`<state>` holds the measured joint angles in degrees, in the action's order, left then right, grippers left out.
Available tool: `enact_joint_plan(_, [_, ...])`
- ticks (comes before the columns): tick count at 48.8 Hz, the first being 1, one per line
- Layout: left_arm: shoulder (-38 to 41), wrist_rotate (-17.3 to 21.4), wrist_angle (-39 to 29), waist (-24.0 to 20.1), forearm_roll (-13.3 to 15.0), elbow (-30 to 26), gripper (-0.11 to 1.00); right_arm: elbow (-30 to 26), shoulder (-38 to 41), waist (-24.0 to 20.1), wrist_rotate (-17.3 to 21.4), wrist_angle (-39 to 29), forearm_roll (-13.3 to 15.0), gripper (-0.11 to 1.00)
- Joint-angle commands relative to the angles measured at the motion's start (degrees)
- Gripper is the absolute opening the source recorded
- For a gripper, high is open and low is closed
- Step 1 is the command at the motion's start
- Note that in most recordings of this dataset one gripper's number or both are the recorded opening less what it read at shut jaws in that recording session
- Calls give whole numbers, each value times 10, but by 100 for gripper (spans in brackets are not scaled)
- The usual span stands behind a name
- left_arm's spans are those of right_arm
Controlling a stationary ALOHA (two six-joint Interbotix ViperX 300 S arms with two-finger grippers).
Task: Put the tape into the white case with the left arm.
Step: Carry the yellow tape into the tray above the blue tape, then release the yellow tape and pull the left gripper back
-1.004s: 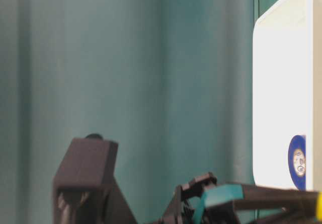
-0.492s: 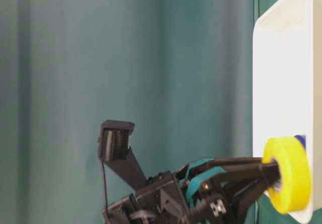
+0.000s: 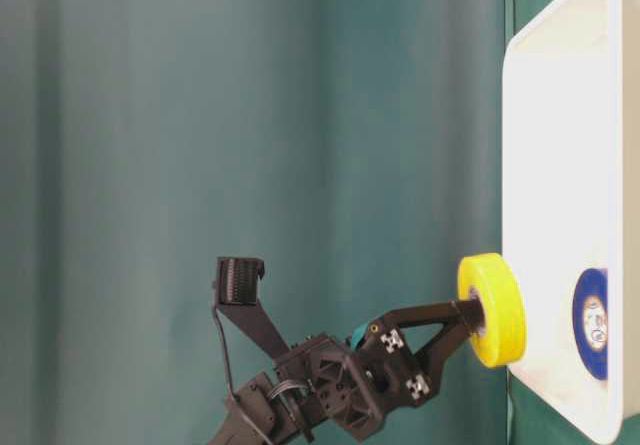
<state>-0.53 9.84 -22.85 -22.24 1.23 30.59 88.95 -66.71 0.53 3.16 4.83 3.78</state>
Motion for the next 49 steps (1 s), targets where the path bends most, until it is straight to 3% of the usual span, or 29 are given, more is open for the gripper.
enact_joint_plan(1, [-2, -1, 14, -16, 1, -7, 25, -7, 4, 1, 1, 5, 0, -9])
enact_joint_plan(12, [18, 0, 24, -48, 1, -8, 25, -6, 4, 1, 1, 5, 1, -9])
enact_joint_plan(32, [29, 4, 32, -51, 1, -10, 26, -6, 4, 1, 1, 5, 1, -9])
enact_joint_plan(34, [29, 4, 33, -51, 1, -8, 32, -7, 4, 1, 1, 5, 0, -9])
enact_joint_plan(43, [25, 4, 33, -51, 1, -3, 85, -6, 4, 1, 1, 5, 0, -9])
enact_joint_plan(49, [22, 4, 33, -51, 1, -2, 84, -7, 4, 1, 1, 5, 0, -9])
